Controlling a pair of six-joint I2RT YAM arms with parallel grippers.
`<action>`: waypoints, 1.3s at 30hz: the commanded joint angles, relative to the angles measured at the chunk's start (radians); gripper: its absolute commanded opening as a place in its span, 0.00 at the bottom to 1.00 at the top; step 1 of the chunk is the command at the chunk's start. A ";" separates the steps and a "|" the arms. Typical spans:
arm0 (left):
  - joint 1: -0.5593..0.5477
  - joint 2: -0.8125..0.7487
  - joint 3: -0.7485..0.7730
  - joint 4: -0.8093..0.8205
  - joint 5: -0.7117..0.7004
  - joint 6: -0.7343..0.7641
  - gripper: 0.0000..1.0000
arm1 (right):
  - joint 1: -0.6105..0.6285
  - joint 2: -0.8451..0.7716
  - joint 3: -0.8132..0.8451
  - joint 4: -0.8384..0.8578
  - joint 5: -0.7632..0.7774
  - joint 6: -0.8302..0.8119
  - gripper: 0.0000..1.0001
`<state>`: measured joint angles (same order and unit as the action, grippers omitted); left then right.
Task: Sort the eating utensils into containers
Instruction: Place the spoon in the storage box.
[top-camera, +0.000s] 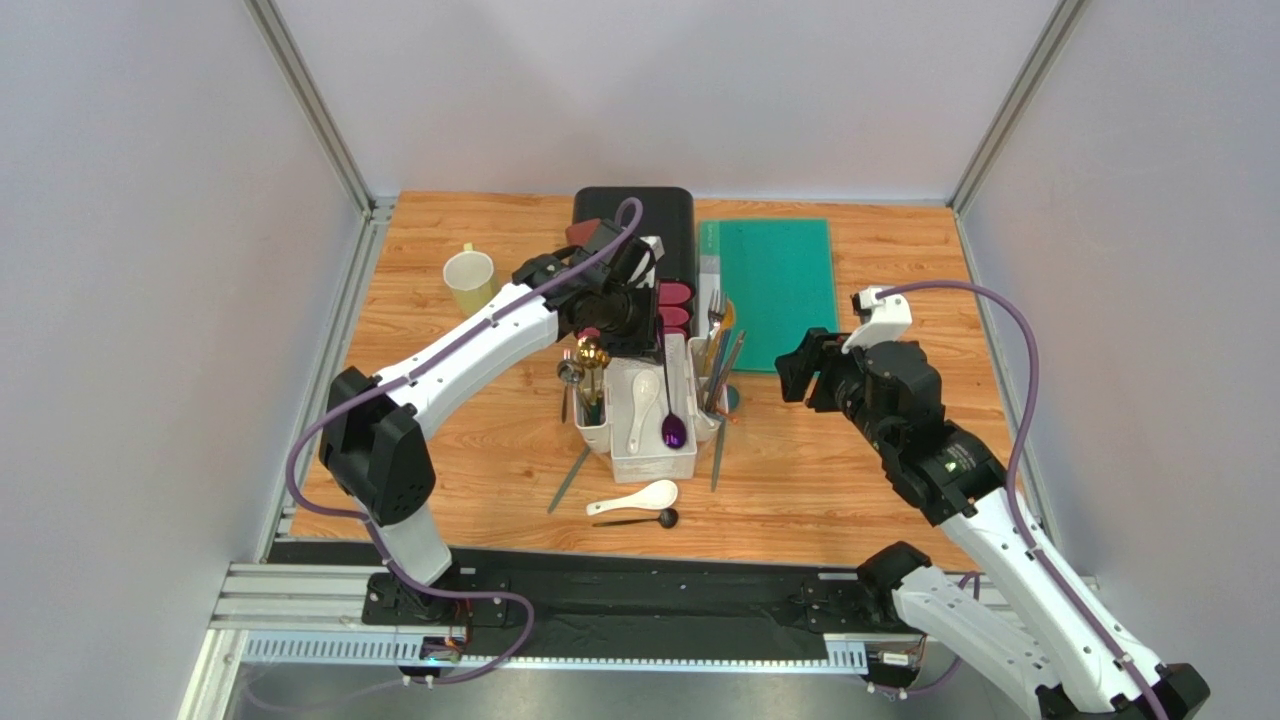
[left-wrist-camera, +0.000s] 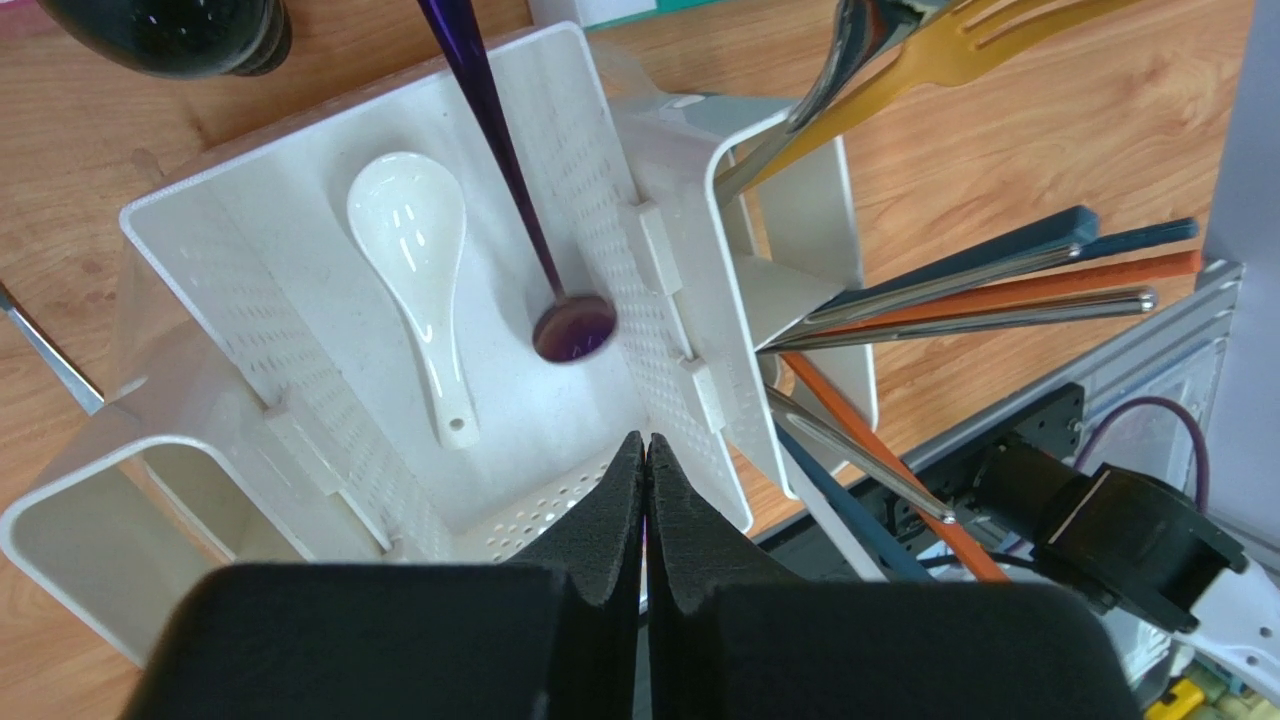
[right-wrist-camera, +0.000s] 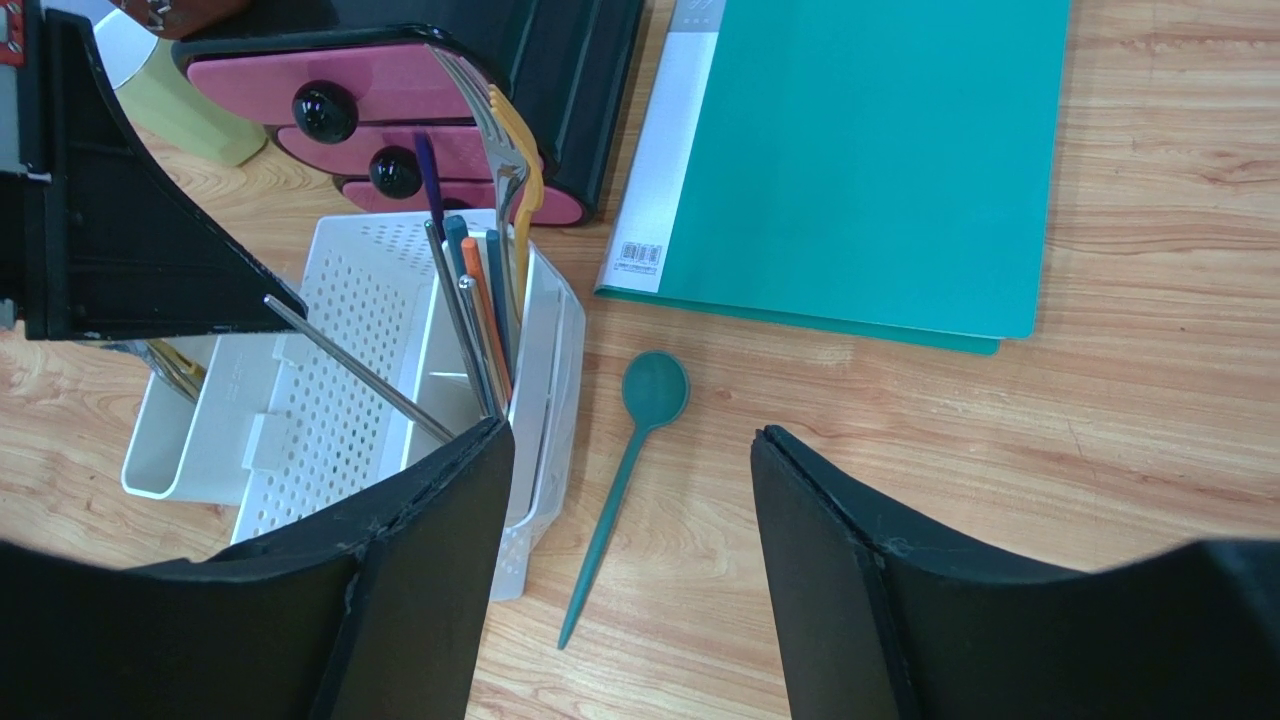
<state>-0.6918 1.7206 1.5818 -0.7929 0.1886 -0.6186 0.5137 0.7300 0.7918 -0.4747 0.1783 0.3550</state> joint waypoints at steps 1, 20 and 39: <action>-0.003 0.008 -0.037 0.006 -0.014 0.031 0.00 | -0.004 -0.014 0.012 0.019 0.020 0.004 0.64; -0.029 -0.339 -0.158 0.029 -0.214 0.000 0.25 | -0.003 -0.011 0.004 0.018 0.006 -0.002 0.65; 0.014 -0.768 -0.301 -0.100 -0.515 -0.027 0.42 | -0.003 0.017 0.006 0.030 -0.020 0.013 0.65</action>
<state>-0.6846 0.9379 1.2915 -0.8589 -0.2947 -0.6315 0.5137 0.7532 0.7918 -0.4744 0.1673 0.3561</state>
